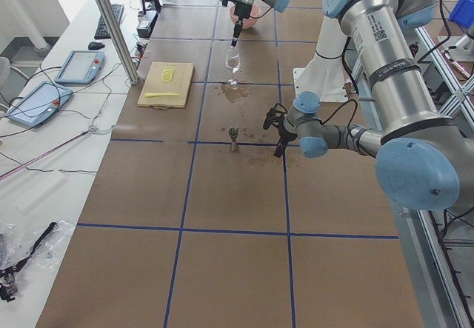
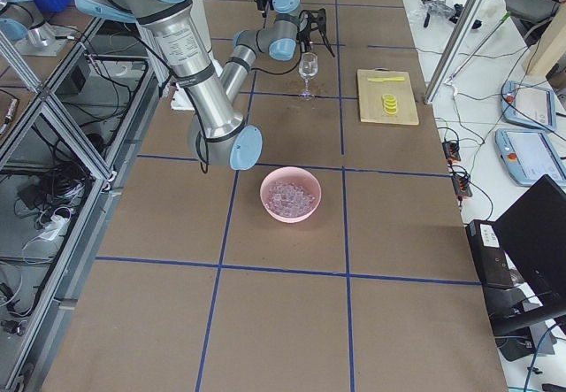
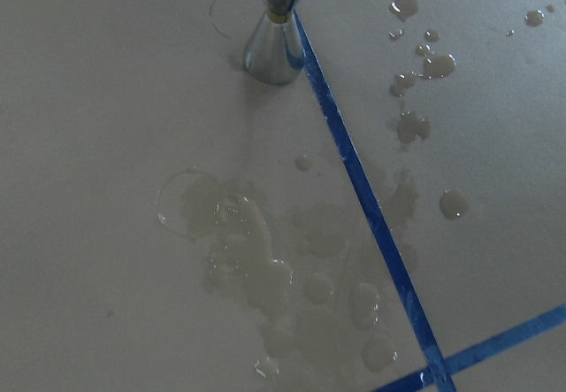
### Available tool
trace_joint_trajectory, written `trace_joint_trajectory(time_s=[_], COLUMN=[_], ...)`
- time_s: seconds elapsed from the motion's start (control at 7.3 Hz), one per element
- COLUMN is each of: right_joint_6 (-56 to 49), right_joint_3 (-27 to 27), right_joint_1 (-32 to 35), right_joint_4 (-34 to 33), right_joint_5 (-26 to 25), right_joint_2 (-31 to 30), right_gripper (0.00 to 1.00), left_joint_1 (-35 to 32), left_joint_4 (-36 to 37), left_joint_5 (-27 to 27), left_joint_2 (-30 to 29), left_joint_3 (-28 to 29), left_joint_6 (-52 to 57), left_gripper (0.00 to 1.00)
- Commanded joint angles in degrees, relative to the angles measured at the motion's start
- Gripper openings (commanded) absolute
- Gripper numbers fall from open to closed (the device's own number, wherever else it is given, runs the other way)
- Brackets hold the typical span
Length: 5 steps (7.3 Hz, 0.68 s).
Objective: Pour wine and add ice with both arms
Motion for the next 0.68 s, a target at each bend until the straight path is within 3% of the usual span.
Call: trace_joint_trajectory(time_s=[0.0,0.55], right_joint_6=[-0.12,-0.03], right_joint_3=[-0.21,-0.03], right_joint_1=[-0.40,-0.22], right_joint_4=[-1.54,-3.13], right_joint_5=[-0.39,-0.39], right_joint_2=[-0.05,-0.23], right_gripper=[0.00,0.00], left_joint_1=[-0.65,-1.26], left_joint_4=[3.23,3.93], left_joint_5=[-1.41,-2.28], left_joint_2=[0.18,0.18], left_joint_3=[-2.96,-3.06], left_joint_6=[0.07,0.59], left_gripper=[1.00,1.00])
